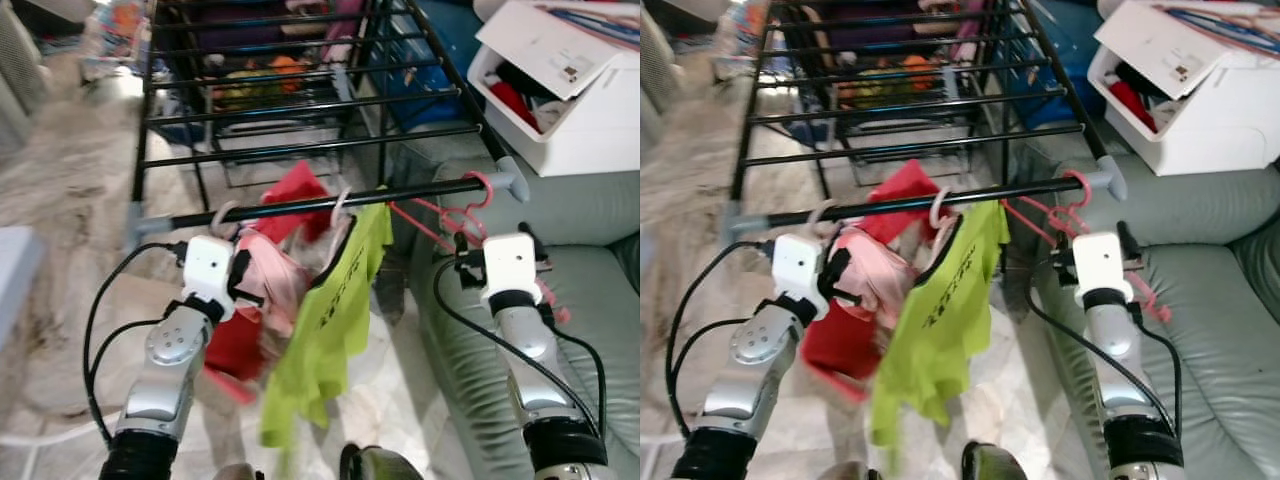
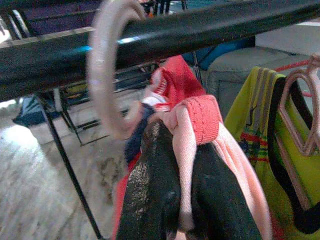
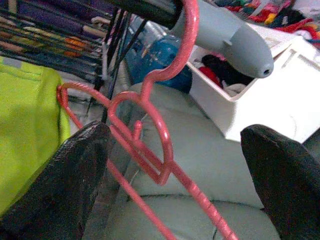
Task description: Hang hanger
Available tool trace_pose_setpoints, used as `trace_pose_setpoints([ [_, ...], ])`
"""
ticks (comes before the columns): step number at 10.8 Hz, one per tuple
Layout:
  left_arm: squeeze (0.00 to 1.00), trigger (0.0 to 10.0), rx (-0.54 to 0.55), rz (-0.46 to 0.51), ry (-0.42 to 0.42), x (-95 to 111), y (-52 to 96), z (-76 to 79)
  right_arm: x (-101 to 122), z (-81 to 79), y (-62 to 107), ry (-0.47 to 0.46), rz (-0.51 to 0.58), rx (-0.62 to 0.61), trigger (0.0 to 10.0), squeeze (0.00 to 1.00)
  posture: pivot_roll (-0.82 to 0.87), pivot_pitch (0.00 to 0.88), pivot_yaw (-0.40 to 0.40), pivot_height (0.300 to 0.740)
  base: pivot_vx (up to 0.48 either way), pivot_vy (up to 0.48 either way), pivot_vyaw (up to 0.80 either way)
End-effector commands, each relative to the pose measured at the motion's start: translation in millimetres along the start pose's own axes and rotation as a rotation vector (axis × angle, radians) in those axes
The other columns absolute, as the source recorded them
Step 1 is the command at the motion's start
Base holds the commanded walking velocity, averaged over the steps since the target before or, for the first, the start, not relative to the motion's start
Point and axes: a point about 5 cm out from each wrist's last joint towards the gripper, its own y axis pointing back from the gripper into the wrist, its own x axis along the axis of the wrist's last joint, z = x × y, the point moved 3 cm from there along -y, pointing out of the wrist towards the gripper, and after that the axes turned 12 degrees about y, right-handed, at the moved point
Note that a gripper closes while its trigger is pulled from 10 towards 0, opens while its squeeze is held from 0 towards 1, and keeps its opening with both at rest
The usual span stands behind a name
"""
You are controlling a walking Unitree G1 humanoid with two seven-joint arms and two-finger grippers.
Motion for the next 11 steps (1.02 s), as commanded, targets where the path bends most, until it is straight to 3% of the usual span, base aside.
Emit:
trace_pose_setpoints([
  [1, 0.00, 10.0, 0.000, 0.009, -0.010, 4.1, 0.8, -1.6, -0.8, 5.9, -5.3, 0.000, -0.017, 0.007, 10.0, 0.00, -0.02, 0.091, 0.021, 0.740, 0.000, 0.000, 0.00],
  [3, 0.00, 10.0, 0.003, 0.000, -0.015, 3.6, 1.6, -2.9, -12.9, 18.2, -16.2, 0.043, -0.066, 0.053, 10.0, 0.00, -0.02, 0.095, 0.019, 0.740, 0.000, 0.000, 0.00],
  [6, 0.00, 10.0, 0.004, -0.015, -0.018, 0.1, 4.3, -2.7, -26.3, 19.2, -27.4, 0.035, -0.147, 0.193, 10.0, 0.00, -0.01, 0.105, 0.019, 0.740, 0.000, 0.000, 0.00],
  [11, 0.00, 10.0, 0.013, -0.028, -0.032, -0.9, 6.2, -6.8, -19.5, 24.8, -49.1, 0.020, -0.193, 0.416, 10.0, 0.00, -0.01, 0.104, 0.010, 0.740, 0.000, 0.000, 0.00],
])
